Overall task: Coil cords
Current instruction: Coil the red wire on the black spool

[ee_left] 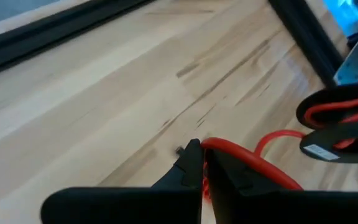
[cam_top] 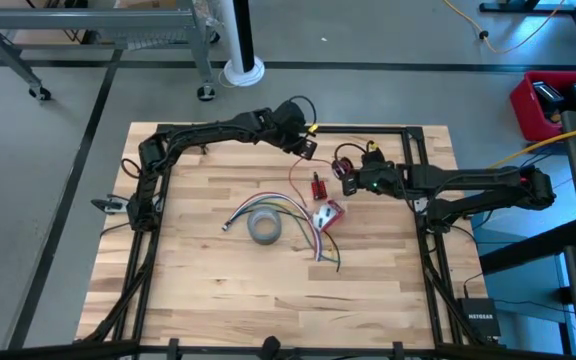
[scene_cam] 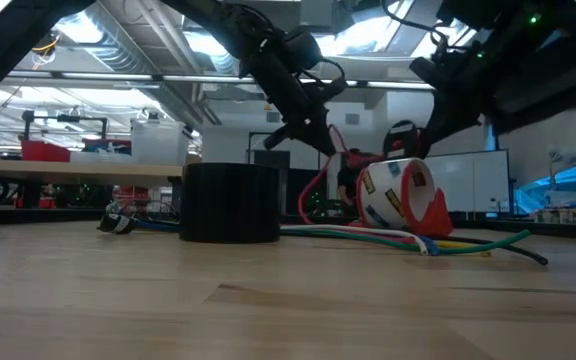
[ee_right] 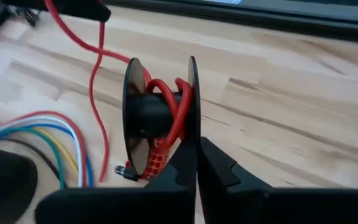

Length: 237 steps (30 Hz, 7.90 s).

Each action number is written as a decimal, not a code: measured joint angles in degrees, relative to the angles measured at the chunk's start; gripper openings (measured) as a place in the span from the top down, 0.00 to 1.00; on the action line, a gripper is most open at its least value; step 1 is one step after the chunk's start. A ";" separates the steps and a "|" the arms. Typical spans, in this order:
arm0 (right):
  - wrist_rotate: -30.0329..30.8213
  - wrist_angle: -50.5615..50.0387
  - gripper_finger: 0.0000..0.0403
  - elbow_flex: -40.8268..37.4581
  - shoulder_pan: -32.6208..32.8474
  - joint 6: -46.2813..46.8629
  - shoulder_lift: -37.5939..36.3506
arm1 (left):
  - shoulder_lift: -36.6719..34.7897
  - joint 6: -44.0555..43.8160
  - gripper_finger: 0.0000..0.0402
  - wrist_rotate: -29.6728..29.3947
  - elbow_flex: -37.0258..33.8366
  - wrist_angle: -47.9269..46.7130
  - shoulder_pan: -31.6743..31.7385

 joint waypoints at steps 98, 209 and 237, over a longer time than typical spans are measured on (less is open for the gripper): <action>12.91 4.87 1.00 0.79 0.00 0.51 3.02 | 0.22 -6.73 1.00 0.71 -0.01 30.48 -13.09; 14.34 7.82 0.99 8.75 -2.60 -7.05 0.63 | -1.33 49.42 0.66 -0.79 -0.50 15.09 -18.94; 16.80 8.40 0.99 9.34 -2.69 -7.17 -0.53 | -1.25 45.22 0.65 -12.06 -0.66 -1.67 -19.81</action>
